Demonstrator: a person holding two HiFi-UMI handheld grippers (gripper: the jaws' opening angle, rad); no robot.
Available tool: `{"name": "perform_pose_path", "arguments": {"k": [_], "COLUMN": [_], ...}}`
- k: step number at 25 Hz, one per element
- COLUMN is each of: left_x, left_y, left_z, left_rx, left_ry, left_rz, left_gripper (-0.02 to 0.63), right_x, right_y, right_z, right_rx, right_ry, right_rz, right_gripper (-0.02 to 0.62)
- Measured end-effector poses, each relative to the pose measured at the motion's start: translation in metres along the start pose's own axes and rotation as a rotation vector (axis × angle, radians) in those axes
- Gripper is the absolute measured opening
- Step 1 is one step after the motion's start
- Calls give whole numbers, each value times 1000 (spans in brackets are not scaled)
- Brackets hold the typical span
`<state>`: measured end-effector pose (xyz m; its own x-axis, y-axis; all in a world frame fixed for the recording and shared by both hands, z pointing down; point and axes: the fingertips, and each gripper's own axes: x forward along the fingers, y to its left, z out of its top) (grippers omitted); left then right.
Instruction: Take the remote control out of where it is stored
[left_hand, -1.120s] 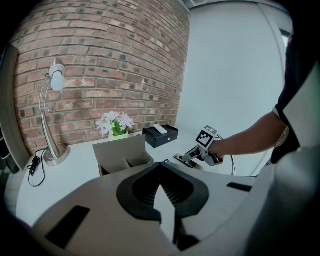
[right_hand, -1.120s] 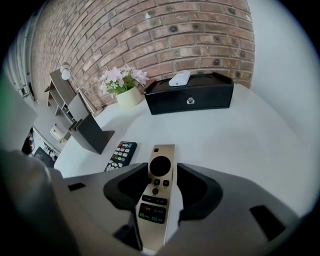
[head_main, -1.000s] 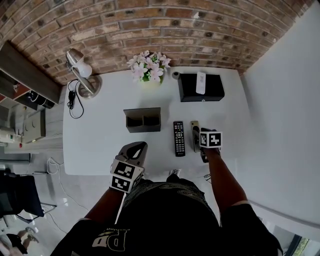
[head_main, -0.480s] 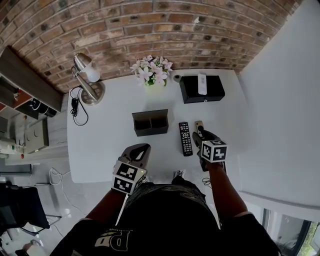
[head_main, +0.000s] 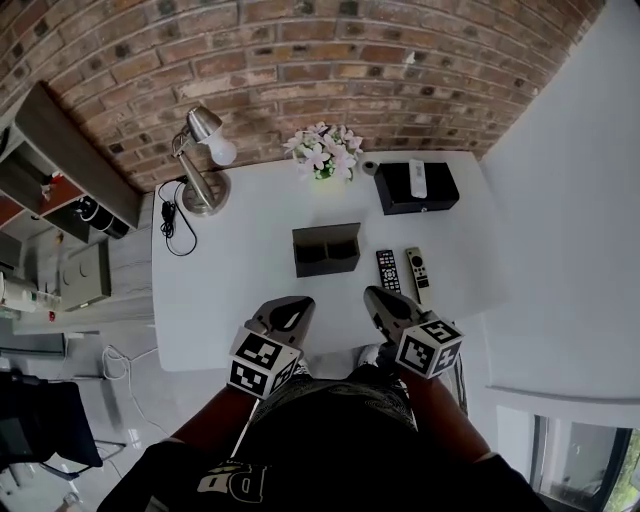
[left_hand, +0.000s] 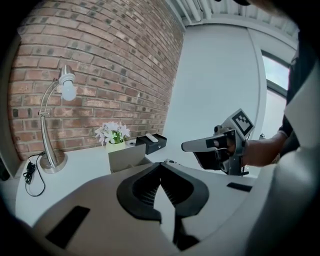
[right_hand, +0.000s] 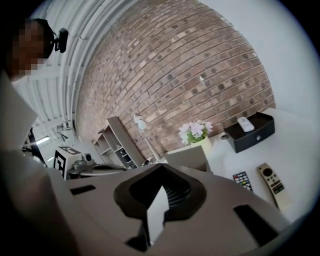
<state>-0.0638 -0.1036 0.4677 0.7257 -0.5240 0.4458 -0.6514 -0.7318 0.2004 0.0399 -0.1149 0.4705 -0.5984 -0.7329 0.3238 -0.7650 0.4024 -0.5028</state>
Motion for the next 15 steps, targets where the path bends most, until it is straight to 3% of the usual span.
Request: {"name": "perform_pose_path", "arguments": {"k": [6,15], "left_x": [-28,-39], "left_y": [-13,-54], "left_z": [7,5], "left_rx": [-54,-63], "left_ry": [-69,-109], "left_rz": [24,135], "left_gripper": [6,6], "right_x": [5,-45], "right_y": [39,42], "right_z": [-9,-11], "right_rx": [-123,-193], "right_ry": [27,49], "right_rz": [73,156], "right_gripper": [5,5]}}
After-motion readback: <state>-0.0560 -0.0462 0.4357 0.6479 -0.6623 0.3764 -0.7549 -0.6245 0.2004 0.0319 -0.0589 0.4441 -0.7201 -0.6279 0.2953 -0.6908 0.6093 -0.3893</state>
